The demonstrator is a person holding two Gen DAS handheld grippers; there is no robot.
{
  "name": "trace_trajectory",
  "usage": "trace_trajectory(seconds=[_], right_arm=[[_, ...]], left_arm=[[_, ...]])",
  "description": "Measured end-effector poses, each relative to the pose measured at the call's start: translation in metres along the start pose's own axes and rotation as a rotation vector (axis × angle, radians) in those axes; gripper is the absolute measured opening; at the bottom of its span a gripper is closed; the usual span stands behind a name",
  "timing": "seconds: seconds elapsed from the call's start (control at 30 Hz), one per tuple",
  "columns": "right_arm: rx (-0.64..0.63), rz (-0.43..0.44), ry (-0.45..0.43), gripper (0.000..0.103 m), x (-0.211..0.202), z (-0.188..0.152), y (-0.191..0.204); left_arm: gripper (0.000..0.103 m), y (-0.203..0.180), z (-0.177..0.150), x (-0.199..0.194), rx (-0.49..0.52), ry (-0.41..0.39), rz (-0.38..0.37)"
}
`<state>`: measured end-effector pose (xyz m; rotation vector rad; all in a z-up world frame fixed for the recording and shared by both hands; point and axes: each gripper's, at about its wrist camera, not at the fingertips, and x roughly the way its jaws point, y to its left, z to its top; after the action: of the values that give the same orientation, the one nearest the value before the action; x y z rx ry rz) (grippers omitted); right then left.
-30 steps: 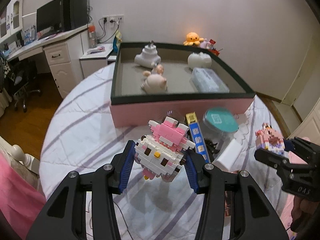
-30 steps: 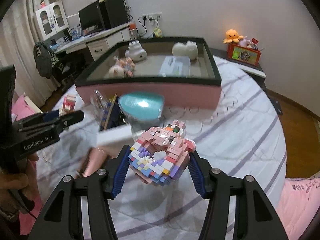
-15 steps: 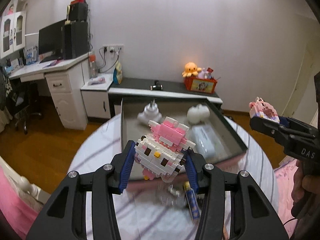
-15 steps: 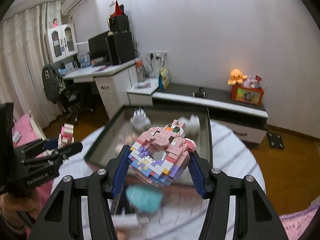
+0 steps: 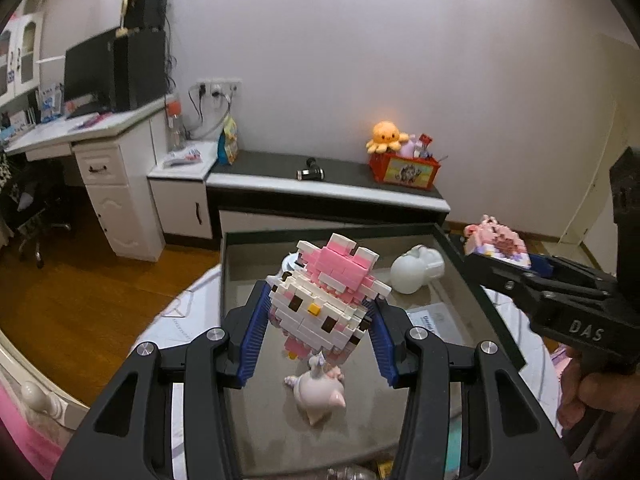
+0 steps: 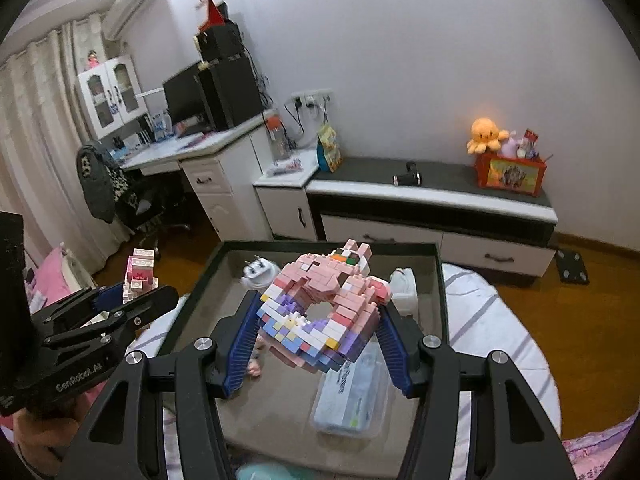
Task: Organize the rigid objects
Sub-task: 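Carry both block figures over the pink box and open both grippers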
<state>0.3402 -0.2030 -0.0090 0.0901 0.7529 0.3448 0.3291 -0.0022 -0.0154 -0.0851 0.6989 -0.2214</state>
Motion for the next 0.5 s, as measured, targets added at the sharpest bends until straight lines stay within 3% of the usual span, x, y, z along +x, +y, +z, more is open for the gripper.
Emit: trace_trajectory(seconds=[0.23, 0.43, 0.47, 0.5], right_arm=[[0.019, -0.007, 0.101, 0.057, 0.052, -0.001, -0.01], [0.043, -0.032, 0.165, 0.058, 0.076, -0.008, -0.021], [0.054, -0.032, 0.171, 0.058, 0.076, -0.009, -0.023], [0.06, -0.031, 0.168, 0.061, 0.074, -0.008, -0.024]], left_arm=[[0.048, 0.001, -0.004, 0.059, -0.006, 0.095, 0.005], [0.049, 0.005, -0.007, 0.084, -0.012, 0.153, 0.011], [0.051, 0.004, -0.006, 0.083, -0.003, 0.146, 0.021], [0.064, 0.003, -0.005, 0.082, 0.007, 0.143, 0.042]])
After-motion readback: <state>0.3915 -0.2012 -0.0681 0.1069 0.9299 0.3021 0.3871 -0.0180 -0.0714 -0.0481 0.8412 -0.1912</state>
